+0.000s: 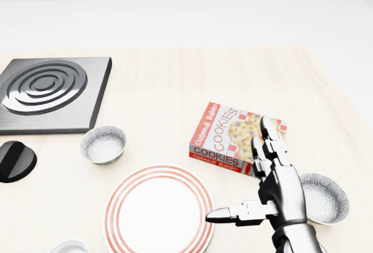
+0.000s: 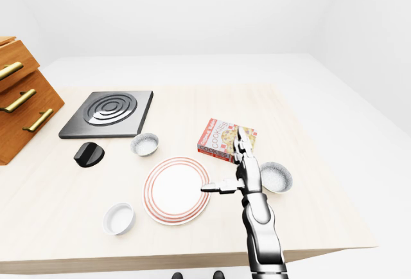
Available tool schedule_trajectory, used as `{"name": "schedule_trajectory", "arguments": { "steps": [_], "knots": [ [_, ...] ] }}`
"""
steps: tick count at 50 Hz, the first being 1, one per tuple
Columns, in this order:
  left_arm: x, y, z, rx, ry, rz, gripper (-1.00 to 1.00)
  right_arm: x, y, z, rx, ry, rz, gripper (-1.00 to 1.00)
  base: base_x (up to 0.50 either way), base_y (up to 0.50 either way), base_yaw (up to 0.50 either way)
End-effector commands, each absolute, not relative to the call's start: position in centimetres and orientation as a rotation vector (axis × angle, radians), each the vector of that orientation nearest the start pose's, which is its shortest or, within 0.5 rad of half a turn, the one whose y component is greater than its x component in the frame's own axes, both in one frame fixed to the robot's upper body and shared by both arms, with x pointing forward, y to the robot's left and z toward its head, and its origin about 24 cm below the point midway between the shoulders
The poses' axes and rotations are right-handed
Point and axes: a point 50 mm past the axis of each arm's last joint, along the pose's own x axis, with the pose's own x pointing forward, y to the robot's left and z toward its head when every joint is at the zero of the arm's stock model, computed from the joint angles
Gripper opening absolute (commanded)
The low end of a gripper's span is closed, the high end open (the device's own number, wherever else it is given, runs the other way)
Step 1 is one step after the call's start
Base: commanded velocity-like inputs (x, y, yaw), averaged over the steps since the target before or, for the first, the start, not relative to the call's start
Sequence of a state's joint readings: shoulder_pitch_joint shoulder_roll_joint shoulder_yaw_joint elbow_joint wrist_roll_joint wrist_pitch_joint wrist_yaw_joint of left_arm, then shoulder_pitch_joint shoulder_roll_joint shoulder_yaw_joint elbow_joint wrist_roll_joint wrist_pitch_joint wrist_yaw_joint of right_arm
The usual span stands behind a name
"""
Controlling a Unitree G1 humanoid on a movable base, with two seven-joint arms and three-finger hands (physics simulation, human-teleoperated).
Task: Pick the akita bowl next to the plate and place it on the plate.
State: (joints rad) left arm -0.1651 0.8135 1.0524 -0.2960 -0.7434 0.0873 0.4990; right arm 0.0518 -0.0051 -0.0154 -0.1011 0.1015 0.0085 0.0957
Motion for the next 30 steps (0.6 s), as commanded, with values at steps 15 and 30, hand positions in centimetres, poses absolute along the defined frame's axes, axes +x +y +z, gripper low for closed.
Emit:
{"name": "schedule_trajectory", "arguments": {
  "steps": [15,30],
  "knots": [
    [9.9,45.5,21.3,-0.066,-0.587,1.371,1.00,24.4,-15.2,4.8,0.089,-0.044,0.070,1.00,0.00,0.00,0.00],
    [10.2,45.9,19.3,-0.042,-0.484,1.386,1.00,24.3,-15.1,5.0,0.073,-0.041,0.072,1.00,0.00,0.00,0.00]
  ]
}}
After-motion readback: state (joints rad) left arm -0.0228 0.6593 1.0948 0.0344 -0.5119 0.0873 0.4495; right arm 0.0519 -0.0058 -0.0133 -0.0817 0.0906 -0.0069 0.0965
